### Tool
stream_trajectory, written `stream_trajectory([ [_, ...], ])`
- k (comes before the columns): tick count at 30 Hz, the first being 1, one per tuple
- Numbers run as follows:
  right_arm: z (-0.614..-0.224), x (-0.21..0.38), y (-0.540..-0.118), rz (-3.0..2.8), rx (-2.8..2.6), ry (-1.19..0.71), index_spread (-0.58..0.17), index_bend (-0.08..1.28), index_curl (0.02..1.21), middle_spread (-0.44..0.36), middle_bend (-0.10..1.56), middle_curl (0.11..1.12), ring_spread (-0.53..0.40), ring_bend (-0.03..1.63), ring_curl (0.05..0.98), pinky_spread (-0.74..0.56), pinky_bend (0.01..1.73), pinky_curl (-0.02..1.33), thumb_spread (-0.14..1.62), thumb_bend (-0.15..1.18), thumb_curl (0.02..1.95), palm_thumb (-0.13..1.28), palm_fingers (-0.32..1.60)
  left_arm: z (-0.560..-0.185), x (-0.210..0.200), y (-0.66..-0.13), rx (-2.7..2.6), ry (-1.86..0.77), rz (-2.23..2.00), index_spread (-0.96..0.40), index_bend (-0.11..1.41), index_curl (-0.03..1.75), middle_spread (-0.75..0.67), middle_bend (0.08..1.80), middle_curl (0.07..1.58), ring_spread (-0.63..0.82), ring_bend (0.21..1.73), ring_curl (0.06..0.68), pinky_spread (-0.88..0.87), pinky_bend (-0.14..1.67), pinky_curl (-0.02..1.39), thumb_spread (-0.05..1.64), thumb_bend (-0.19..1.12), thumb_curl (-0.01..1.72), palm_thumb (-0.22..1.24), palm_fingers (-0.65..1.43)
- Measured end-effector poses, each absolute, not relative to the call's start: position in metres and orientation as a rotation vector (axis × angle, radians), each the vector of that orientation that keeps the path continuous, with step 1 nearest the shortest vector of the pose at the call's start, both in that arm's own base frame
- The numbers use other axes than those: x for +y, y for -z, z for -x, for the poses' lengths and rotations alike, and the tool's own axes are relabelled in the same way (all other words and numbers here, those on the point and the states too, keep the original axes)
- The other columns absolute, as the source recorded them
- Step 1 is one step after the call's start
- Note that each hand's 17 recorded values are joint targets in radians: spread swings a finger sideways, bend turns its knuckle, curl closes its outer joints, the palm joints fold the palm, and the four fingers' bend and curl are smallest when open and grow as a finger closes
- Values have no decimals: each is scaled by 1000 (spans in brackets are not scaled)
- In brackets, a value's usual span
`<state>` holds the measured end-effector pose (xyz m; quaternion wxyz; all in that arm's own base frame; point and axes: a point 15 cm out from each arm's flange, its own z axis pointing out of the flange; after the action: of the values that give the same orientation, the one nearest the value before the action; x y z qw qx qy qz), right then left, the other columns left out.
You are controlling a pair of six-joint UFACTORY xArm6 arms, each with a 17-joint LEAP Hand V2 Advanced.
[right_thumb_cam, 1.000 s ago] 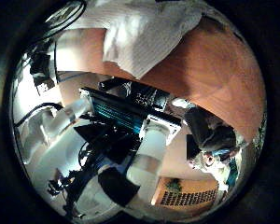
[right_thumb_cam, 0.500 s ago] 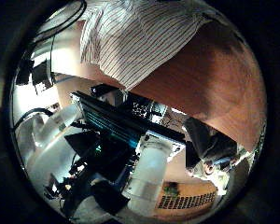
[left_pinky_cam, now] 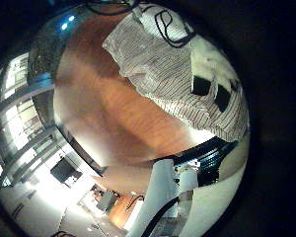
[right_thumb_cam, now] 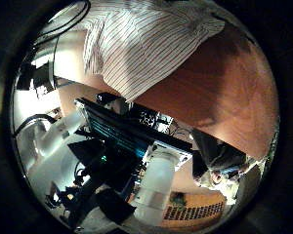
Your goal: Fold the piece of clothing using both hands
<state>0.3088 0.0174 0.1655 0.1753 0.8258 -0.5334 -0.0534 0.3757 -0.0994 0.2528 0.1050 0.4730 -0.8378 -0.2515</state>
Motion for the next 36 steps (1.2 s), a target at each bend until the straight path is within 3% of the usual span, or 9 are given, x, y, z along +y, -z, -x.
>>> stream_trajectory([
  [12, -320, 26, -164, -2322, -1527, 145, -201, 158, 299, -47, 338, 404, -51, 645, 289, 189, 539, 238, 997, -19, 291, 270, 186, -379, -92, -250, -2458, 750, -1379, -679, 299, 1276, -565, 965, 928, -527, 1096, 499, -722, 643, 697, 1176, -13, 521, 765, 827],
  [21, -325, 48, -167, -2249, -1731, 185, -189, 164, 302, -41, 338, 408, -52, 665, 293, 203, 570, 240, 1169, 104, 374, 641, 234, -380, -88, -253, -2453, 749, -1383, -677, 291, 1290, -572, 954, 933, -526, 1091, 501, -729, 612, 713, 1188, -12, 521, 761, 829],
  [32, -315, 60, -175, -2227, -1805, 272, -172, 175, 318, -12, 347, 416, -8, 679, 296, 263, 564, 229, 1188, 58, 484, 744, 263, -379, -88, -254, -2448, 753, -1382, -675, 270, 1300, -578, 941, 938, -527, 1084, 502, -737, 582, 732, 1192, -12, 522, 760, 826],
  [36, -316, 58, -180, -2228, -1835, 275, -192, 184, 332, -15, 355, 418, 6, 675, 290, 277, 563, 222, 1227, 130, 559, 882, 312, -379, -88, -254, -2445, 757, -1383, -673, 261, 1304, -577, 936, 939, -528, 1082, 501, -740, 574, 739, 1193, -12, 523, 760, 830],
])
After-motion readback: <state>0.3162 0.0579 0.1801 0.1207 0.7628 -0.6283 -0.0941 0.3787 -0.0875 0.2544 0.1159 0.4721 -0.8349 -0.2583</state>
